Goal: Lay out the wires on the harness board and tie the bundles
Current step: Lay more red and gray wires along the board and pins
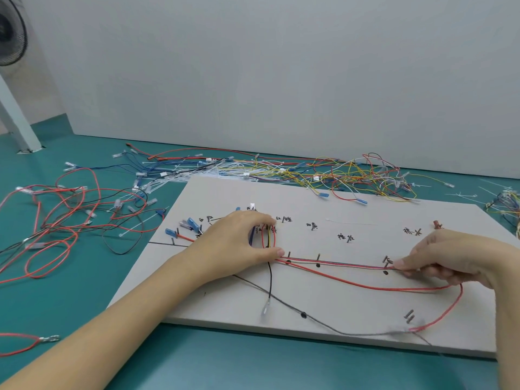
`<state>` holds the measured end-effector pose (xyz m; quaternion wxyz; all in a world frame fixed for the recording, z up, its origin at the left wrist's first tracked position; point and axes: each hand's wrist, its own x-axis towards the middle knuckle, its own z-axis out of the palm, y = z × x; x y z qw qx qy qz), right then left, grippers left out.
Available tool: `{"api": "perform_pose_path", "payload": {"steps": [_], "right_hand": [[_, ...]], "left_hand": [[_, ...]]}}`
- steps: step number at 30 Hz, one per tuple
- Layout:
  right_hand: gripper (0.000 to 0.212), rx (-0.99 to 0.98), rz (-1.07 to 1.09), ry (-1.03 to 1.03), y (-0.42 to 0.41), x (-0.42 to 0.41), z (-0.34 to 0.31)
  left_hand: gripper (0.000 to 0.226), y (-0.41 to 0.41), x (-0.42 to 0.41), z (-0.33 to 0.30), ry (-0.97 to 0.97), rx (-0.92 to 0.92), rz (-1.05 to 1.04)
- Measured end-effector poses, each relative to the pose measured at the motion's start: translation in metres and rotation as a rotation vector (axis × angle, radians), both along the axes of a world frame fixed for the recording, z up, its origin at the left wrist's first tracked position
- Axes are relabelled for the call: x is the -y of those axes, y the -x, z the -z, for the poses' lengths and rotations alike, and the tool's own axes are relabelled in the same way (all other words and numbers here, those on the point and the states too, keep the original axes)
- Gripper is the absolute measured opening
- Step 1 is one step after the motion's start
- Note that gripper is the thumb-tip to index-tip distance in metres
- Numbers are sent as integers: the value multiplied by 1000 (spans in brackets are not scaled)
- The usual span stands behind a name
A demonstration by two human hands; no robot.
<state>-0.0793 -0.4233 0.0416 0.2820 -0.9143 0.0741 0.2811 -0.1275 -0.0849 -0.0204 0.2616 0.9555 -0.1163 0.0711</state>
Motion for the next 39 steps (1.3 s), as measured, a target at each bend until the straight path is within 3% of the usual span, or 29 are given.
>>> {"api": "perform_pose_path", "payload": {"steps": [2, 6, 8, 12, 14, 17, 21, 25, 29, 33, 39], "right_hand": [[30, 34, 42, -2, -4, 6, 3], [8, 126, 68, -16, -8, 5, 7], [10, 146, 58, 2, -8, 2, 9], [11, 181, 79, -4, -11, 0, 14], [11, 195, 89, -9, -11, -1, 15], [9, 199, 94, -9, -12, -1, 17], [7, 189, 109, -3, -12, -1, 18], [5, 169, 111, 5, -11, -1, 17], [7, 180, 94, 31, -10, -5, 15], [7, 181, 88, 54, -9, -8, 13], [6, 180, 129, -13, -2, -8, 13]], "left_hand": [[60, 1, 0, -1, 11, -2, 2], [56, 4, 4, -3, -1, 11, 26], [51, 8, 7, -6, 3, 46, 51], [18, 23, 22, -20, 150, 140, 149], [8, 33, 31, -25, 248, 31, 238], [27, 47, 41, -22, 203, -188, 336], [14, 52, 45, -16, 144, -202, 412], [3, 47, 40, -24, 428, -252, 367], [8, 43, 30, -37, 748, -351, 293], [14, 39, 27, -38, 921, -466, 218], [16, 41, 31, -36, 1275, -665, 366]]}}
